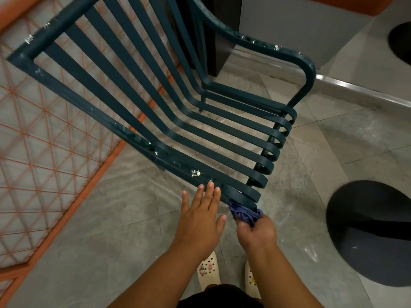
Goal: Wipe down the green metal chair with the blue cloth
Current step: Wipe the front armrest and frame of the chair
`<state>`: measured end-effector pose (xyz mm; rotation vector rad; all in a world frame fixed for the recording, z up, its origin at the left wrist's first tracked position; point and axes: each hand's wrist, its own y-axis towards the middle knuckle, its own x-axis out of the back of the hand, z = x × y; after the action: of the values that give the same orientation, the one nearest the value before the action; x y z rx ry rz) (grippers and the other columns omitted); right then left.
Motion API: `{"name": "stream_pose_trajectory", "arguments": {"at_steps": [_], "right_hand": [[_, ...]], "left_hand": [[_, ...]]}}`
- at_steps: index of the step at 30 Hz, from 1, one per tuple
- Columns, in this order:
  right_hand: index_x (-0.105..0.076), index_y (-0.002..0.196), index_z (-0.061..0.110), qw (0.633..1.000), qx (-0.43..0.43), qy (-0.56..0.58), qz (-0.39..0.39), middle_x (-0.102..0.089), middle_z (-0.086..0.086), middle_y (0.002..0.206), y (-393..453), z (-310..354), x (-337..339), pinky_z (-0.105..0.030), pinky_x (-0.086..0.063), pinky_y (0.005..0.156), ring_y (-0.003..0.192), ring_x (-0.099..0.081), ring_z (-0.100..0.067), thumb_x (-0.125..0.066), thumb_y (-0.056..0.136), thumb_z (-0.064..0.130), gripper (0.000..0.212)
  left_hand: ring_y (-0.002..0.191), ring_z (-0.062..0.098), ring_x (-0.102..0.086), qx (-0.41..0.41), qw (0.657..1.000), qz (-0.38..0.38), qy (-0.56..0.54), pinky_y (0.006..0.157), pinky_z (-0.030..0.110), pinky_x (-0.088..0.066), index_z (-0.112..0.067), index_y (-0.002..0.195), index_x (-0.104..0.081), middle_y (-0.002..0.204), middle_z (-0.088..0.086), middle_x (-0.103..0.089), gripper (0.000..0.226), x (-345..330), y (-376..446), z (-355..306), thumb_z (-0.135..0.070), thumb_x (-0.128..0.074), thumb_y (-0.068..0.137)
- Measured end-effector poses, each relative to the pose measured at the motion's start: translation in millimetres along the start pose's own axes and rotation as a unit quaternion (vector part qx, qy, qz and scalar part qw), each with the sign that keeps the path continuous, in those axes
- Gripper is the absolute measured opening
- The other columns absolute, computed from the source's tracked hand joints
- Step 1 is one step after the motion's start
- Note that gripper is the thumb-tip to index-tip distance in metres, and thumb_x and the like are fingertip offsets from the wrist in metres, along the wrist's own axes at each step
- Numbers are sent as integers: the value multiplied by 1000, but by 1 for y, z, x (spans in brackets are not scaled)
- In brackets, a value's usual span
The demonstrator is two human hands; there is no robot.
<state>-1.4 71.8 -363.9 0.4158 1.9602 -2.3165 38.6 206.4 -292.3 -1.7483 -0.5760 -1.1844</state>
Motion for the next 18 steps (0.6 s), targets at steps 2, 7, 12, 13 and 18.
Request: {"name": "stream_pose_trajectory", "arguments": {"at_steps": [2, 7, 12, 13, 18], "right_hand": [[-50, 131, 9, 999, -9, -35, -9, -56, -19, 128, -3, 7, -1, -49, -37, 108, 116, -54, -36, -35, 98, 5, 36], [-50, 129, 12, 993, -46, -104, -4, -49, -25, 129, 36, 19, -1, -59, -51, 75, 107, -52, -48, -42, 96, 9, 34], [-52, 130, 8, 985, -57, -163, -12, -57, -24, 127, 77, 7, 14, -50, -42, 103, 114, -55, -40, -43, 98, 20, 36], [-50, 132, 6, 984, -70, -165, -4, -57, -25, 127, 85, 7, 16, -50, -41, 105, 116, -55, -40, -42, 98, 22, 39], [-49, 133, 2, 979, -82, -188, -8, -55, -26, 129, 98, 13, 14, -47, -40, 105, 116, -54, -40, -40, 98, 20, 40]], "left_hand": [[140, 18, 26, -5, 1000, 3, 4, 111, 49, 19, -25, 141, 23, 150, -4, 28, 68, 1, 0, 1, -53, 12, 80], [139, 25, -30, 3, 1000, -7, 7, 114, 57, -20, -19, 142, -35, 149, 4, -38, 59, -3, 1, 4, -48, -24, 92], [133, 25, -43, -2, 999, -52, 6, 103, 53, -21, -17, 136, -49, 141, 5, -49, 60, -16, 5, 7, -46, -12, 98], [133, 26, -43, 2, 998, -59, 10, 103, 53, -20, -17, 136, -49, 142, 5, -49, 60, -18, 6, 7, -45, -12, 98], [132, 27, -45, 1, 996, -87, 14, 105, 53, -20, -13, 135, -51, 141, 9, -50, 57, -20, 7, 2, -39, -35, 87]]}}
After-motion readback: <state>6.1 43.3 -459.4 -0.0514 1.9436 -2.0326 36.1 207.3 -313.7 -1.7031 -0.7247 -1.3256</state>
